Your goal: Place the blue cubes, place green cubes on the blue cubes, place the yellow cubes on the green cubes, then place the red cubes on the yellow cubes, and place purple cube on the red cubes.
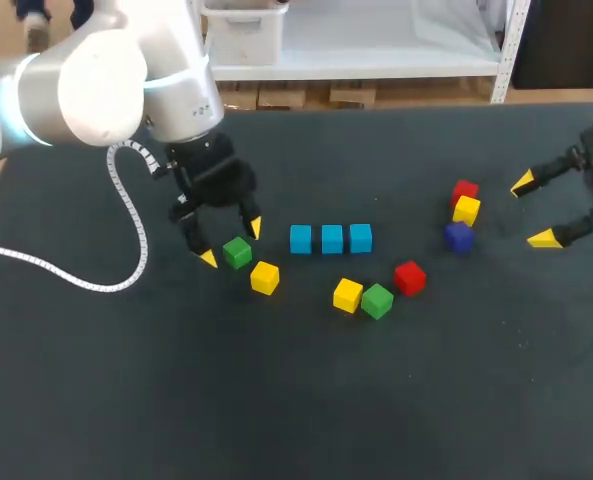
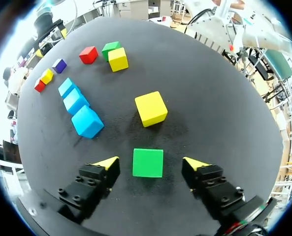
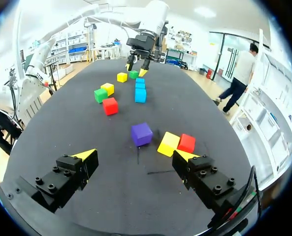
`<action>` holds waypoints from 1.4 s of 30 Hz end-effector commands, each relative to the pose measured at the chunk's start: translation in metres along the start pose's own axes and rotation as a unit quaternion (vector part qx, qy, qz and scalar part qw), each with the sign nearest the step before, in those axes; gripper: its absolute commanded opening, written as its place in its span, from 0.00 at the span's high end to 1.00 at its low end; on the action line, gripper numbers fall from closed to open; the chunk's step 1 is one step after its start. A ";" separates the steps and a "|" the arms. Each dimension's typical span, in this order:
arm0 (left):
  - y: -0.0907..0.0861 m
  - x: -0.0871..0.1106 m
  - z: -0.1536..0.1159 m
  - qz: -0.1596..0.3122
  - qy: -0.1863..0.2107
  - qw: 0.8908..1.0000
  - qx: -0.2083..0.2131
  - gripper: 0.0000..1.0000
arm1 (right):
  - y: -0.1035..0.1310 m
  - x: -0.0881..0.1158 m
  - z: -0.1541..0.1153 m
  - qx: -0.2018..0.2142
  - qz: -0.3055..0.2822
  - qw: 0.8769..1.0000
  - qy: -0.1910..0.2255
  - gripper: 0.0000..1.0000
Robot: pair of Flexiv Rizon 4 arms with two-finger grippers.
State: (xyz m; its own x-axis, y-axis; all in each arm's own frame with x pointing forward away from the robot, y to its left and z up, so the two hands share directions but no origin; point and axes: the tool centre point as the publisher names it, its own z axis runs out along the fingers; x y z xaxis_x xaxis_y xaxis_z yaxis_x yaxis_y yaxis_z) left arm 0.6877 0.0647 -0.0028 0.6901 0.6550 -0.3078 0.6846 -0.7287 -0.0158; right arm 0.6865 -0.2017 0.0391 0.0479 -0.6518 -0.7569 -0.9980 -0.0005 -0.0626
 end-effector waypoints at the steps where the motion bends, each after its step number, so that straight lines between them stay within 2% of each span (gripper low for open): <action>1: 0.001 0.002 0.004 -0.001 0.002 1.000 -0.001 0.66 | -0.001 0.000 0.000 0.000 -0.001 1.000 -0.001 0.00; 2: 0.001 0.003 0.005 -0.003 0.004 1.000 -0.002 0.67 | -0.001 0.000 0.000 0.000 -0.001 1.000 -0.001 0.00; 3: 0.001 0.003 0.005 -0.005 0.004 1.000 -0.003 0.85 | -0.001 0.000 0.000 0.000 -0.001 1.000 -0.001 0.00; 4: 0.000 0.004 0.006 -0.007 0.004 1.000 -0.004 1.00 | -0.001 0.000 0.000 0.000 -0.001 1.000 -0.001 0.00; 11: -0.001 0.005 0.004 -0.025 -0.001 1.000 -0.018 1.00 | -0.001 0.000 0.000 0.000 -0.001 1.000 -0.001 0.00; 14: -0.002 0.005 -0.005 -0.051 -0.014 0.998 -0.029 1.00 | -0.001 0.000 0.000 0.000 -0.001 1.000 -0.001 0.00; 16: -0.003 0.003 -0.016 -0.086 -0.031 0.995 -0.044 1.00 | -0.001 0.000 0.000 0.000 -0.001 1.000 -0.001 0.00; 20: -0.003 -0.004 -0.036 -0.167 -0.044 0.982 -0.071 1.00 | -0.001 0.000 0.000 0.000 -0.001 1.000 -0.001 0.00; 25: 0.002 -0.014 -0.053 -0.261 -0.065 0.958 -0.097 1.00 | -0.001 0.000 0.000 0.000 -0.001 1.000 -0.001 0.00; 30: 0.011 -0.026 -0.063 -0.330 -0.053 0.936 -0.106 1.00 | -0.001 0.000 0.000 0.000 -0.001 1.000 -0.001 0.00; 39: 0.027 -0.045 -0.065 -0.379 -0.014 0.914 -0.143 1.00 | -0.001 0.000 0.000 0.000 -0.001 1.000 -0.001 0.00; 42: 0.033 -0.049 -0.062 -0.386 -0.021 0.911 -0.145 1.00 | -0.001 0.000 0.000 0.000 -0.001 1.000 -0.001 0.00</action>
State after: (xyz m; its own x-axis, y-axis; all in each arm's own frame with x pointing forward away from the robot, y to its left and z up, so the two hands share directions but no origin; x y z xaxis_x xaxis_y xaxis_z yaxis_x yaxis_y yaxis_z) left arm 0.6949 0.0232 0.0735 -0.0279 0.9361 -0.3506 0.9994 0.0193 -0.0279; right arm 0.6865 -0.2017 0.0391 0.0479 -0.6518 -0.7569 -0.9980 -0.0007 -0.0626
